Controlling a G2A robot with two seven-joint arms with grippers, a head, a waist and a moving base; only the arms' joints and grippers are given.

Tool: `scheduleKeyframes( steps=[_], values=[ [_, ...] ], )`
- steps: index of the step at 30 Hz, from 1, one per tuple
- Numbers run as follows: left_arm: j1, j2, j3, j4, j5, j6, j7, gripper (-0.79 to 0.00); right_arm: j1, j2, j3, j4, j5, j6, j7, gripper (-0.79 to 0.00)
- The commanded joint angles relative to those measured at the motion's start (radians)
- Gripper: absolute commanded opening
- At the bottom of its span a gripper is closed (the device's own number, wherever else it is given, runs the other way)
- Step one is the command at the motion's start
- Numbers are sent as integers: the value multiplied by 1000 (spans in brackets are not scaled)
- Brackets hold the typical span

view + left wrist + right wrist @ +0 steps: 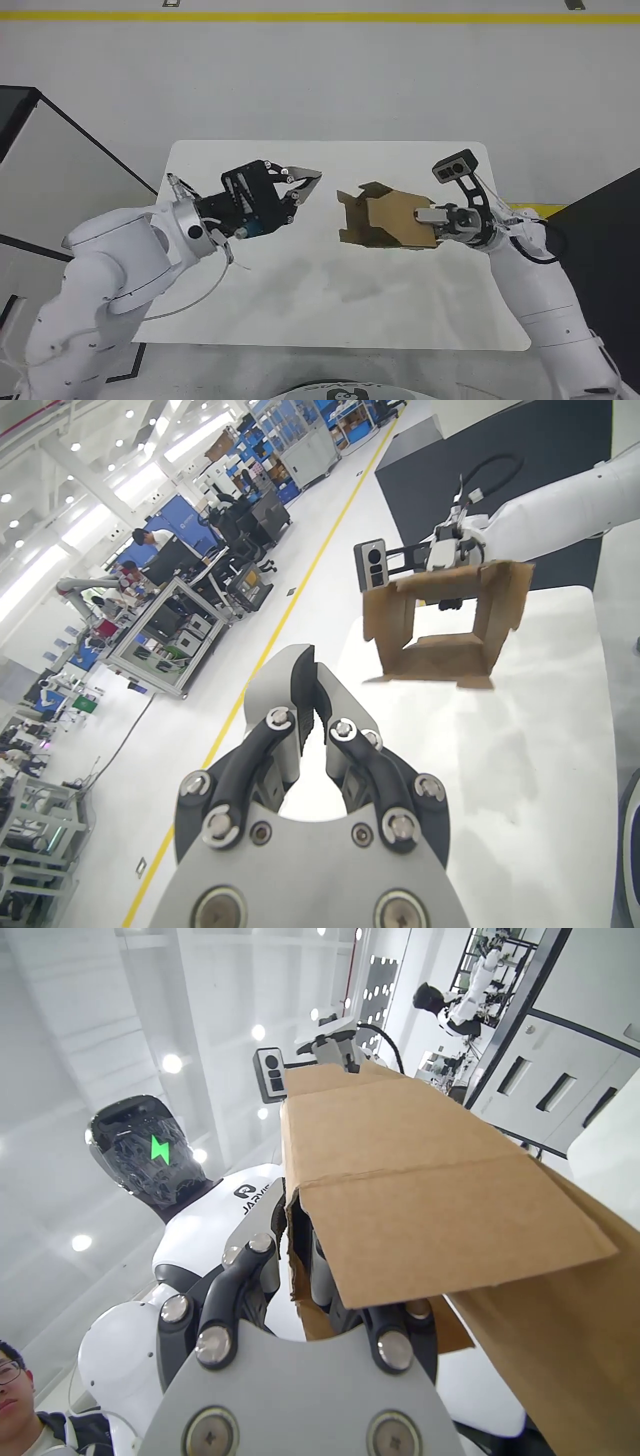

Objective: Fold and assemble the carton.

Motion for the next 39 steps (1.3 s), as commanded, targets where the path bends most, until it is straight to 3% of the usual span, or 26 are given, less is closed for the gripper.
scheduleKeyframes(
  steps=[1,6,13,27,39],
  values=[
    [-1,0,3,0,-1,0,-1,-785,-1,0,0,-1,-2,-1,0,-785],
    [19,-1,4,8,7,15,13,-785,-8,-3,0,-15,24,12,-38,-785],
    [39,-1,19,25,-6,-6,48,-785,10,-15,-15,8,122,21,-5,-785],
    [-74,-23,196,87,2,-21,78,-785,47,-29,-39,27,105,32,-12,-785],
    [-126,-33,245,112,-14,-24,61,-785,60,-39,-58,31,86,65,-66,-785]
  ],
)
